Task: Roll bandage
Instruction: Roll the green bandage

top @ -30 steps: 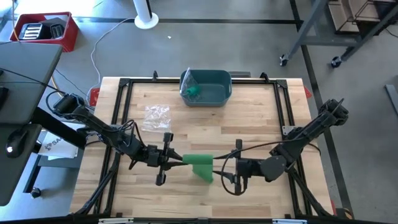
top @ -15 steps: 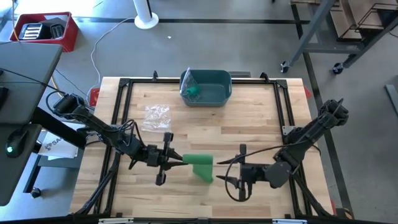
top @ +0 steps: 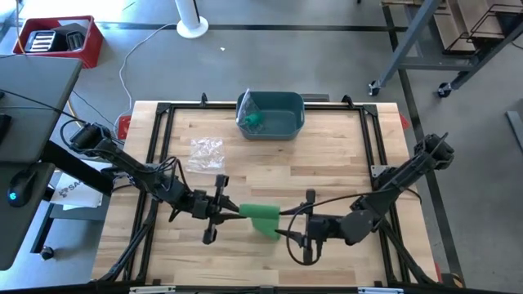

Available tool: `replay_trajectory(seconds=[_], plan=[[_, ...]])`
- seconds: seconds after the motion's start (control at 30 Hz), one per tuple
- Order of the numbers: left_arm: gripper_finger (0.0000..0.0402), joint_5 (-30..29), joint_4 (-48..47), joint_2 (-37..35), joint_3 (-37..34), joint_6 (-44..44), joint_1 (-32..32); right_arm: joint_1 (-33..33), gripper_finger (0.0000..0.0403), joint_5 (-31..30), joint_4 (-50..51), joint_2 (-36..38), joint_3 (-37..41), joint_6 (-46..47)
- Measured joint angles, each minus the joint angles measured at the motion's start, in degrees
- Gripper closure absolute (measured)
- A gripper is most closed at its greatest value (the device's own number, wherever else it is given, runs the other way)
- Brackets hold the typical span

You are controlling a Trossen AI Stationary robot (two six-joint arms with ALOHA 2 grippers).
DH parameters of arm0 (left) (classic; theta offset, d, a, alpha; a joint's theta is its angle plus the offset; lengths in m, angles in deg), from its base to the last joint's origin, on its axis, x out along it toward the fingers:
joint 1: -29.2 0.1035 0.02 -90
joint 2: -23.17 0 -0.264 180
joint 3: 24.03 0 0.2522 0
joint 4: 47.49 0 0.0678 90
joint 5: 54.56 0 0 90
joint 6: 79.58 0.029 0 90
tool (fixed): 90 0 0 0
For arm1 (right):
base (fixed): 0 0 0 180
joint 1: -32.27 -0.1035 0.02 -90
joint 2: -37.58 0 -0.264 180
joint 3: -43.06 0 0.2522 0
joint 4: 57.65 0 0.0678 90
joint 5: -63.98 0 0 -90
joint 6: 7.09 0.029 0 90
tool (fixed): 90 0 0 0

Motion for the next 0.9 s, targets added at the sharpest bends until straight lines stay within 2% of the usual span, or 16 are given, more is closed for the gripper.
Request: replay_trajectory(seconds=[0.23, 0.47, 0.57, 0.67, 0.8, 0.9], plan=[[0.0385, 0.0, 0.0, 0.0, 0.0, -0.2, 0.4, 0.7, 0.021, -1.9, -1.9, 0.0, 0.0, 0.4], [0.0381, 0.0, -1.0, 0.0, 0.0, -3.4, 0.4, 3.4, 0.0222, 2.0, -0.3, -0.2, 0.0, 2.6], [0.0364, 0.1, -2.4, 0.0, 0.0, -5.7, 0.4, 3.8, 0.0254, 2.0, -0.1, -0.3, 0.0, 0.1], [0.0334, 0.2, -2.7, 0.0, 0.0, -9.8, 0.4, 3.8, 0.0302, 1.9, 0.0, -0.3, 0.0, -5.5], [0.0292, 0.5, -2.9, -0.6, 0.0, -19.1, 1.6, 3.8, 0.0375, 2.2, 3.6, -0.5, 0.0, -17.9], [0.0269, 2.8, -3.1, -0.8, 0.0, -26.6, 2.9, 3.7, 0.0394, 2.1, 5.3, -1.6, 0.0, -28.9]])
